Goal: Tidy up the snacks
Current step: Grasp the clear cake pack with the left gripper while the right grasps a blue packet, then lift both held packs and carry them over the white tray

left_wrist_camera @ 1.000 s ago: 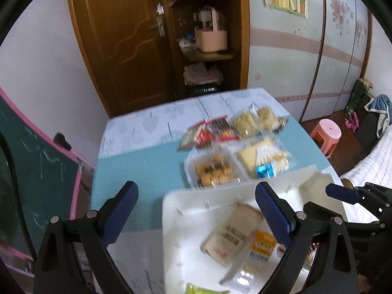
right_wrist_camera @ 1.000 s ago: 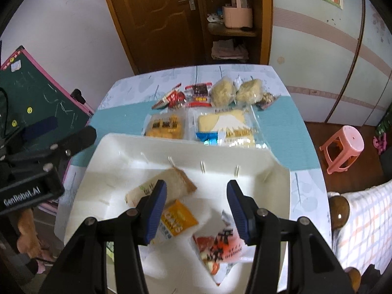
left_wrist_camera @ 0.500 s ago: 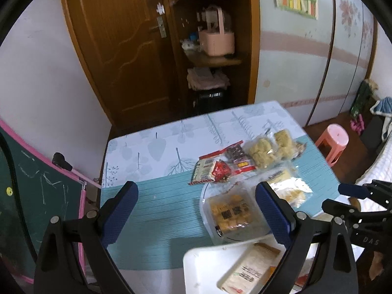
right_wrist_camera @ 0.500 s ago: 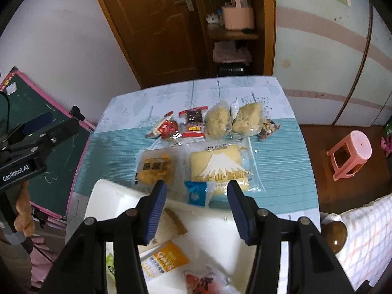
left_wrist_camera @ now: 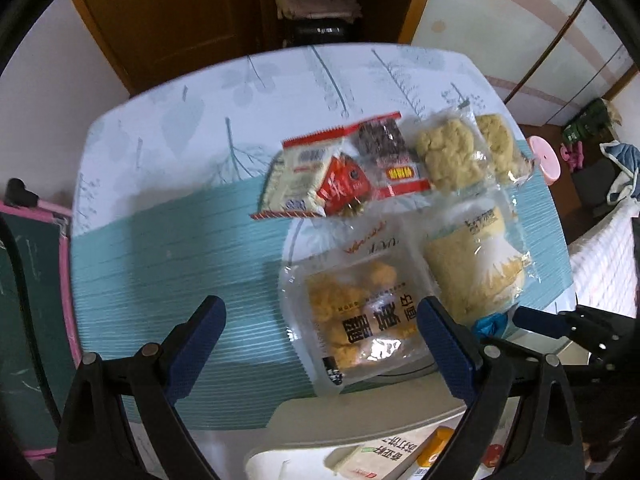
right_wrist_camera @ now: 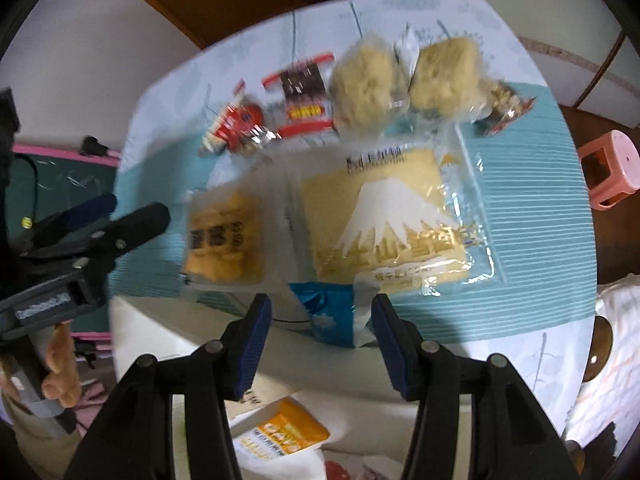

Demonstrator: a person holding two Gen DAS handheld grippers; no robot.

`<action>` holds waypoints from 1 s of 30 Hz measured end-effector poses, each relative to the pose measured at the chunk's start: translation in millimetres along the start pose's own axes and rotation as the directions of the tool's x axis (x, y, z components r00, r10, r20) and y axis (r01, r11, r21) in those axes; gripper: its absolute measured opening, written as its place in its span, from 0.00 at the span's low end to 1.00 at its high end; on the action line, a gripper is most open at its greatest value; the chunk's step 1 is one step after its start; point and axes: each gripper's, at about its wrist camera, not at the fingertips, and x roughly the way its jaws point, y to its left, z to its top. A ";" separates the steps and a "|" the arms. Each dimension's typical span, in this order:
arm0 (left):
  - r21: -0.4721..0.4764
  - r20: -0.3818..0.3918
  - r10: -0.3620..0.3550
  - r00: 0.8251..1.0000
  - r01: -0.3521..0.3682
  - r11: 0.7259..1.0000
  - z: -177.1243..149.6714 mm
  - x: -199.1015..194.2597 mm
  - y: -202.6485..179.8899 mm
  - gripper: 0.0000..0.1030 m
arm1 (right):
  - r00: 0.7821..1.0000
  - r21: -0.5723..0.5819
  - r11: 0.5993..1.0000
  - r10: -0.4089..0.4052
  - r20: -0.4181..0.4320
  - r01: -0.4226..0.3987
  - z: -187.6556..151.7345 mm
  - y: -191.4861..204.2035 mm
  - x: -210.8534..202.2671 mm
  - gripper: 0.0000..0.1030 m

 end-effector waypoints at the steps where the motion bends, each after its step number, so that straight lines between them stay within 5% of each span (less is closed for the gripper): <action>1: -0.001 -0.010 -0.008 1.000 0.008 1.000 0.6 4.1 -0.1 0.93 | 1.000 0.009 1.000 -0.009 -0.014 0.009 0.6 -1.4 6.4 0.51; 4: 0.000 -0.045 -0.025 0.999 0.025 1.000 0.1 18.7 -5.4 0.93 | 0.998 0.015 1.000 -0.002 -0.055 0.003 -0.8 -3.5 21.9 0.50; 5: 0.001 -0.057 -0.030 0.998 0.030 1.000 1.2 24.1 -7.7 0.93 | 0.998 0.011 1.000 0.002 -0.058 -0.001 -1.9 -3.4 25.0 0.39; 8: -0.001 -0.096 -0.052 0.994 0.052 0.999 2.9 36.7 -14.0 0.93 | 0.999 0.014 1.000 0.014 -0.035 -0.014 -3.3 -6.1 24.1 0.30; 14: -0.060 -0.184 -0.067 0.981 0.057 0.997 6.3 64.5 -21.7 0.93 | 0.996 0.092 0.994 0.044 0.071 -0.051 -10.1 -26.9 -0.5 0.28; 24: -0.133 -0.204 -0.032 0.978 0.005 0.991 20.7 78.7 -30.7 0.98 | 0.984 0.153 0.979 0.115 0.134 -0.135 -20.7 -57.7 -25.2 0.28; 30: -0.104 -0.223 0.060 0.973 -0.085 0.991 20.7 92.2 -41.2 1.00 | 0.982 0.162 0.976 0.124 0.139 -0.146 -20.8 -64.9 -22.9 0.28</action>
